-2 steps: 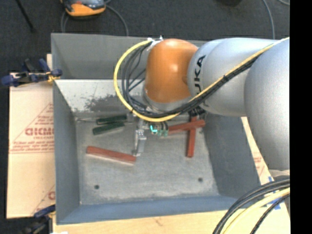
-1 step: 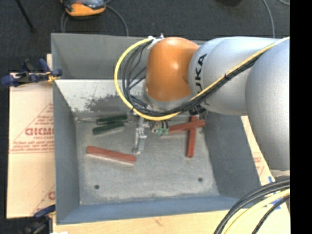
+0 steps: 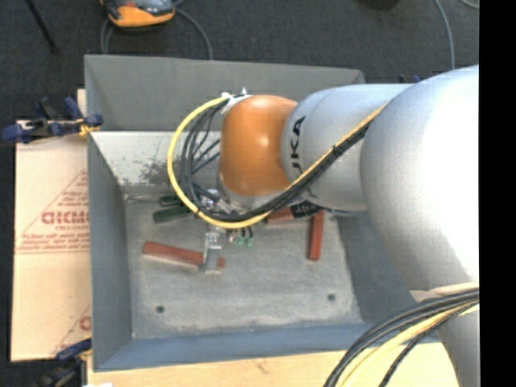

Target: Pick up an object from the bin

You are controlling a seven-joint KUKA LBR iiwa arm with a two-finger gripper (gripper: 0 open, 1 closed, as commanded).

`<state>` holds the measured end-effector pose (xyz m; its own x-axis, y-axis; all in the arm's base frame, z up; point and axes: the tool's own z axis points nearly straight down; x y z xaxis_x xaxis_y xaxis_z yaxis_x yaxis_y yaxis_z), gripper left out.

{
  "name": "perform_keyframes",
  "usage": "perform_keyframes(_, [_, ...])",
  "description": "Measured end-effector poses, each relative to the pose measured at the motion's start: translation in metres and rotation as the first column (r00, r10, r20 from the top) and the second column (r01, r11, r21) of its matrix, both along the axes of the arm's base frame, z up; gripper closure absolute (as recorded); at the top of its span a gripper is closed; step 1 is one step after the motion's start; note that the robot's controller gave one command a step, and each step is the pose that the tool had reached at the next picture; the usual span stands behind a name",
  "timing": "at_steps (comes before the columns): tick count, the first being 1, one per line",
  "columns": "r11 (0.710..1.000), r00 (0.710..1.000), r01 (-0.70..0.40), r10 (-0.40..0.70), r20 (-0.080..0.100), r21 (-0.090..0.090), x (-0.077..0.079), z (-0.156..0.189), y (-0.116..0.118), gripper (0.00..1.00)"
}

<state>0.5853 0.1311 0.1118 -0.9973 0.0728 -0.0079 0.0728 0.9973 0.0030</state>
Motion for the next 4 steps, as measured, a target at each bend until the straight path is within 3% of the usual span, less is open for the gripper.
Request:
perform_keyframes(1, [0.999, 0.999, 0.039, -0.039, -0.011, -0.001, -0.008, -0.035, 0.010, 0.00])
perform_keyframes(2, [1.000, 1.000, 0.009, -0.009, -0.006, -0.003, -0.014, 0.004, 0.015, 0.00])
perform_keyframes(3, [1.000, 1.000, 0.028, -0.028, -0.003, 0.000, -0.008, -0.022, 0.012, 0.00])
perform_keyframes(4, [0.997, 0.997, 0.075, -0.075, -0.006, 0.000, -0.026, -0.041, 0.020, 1.00])
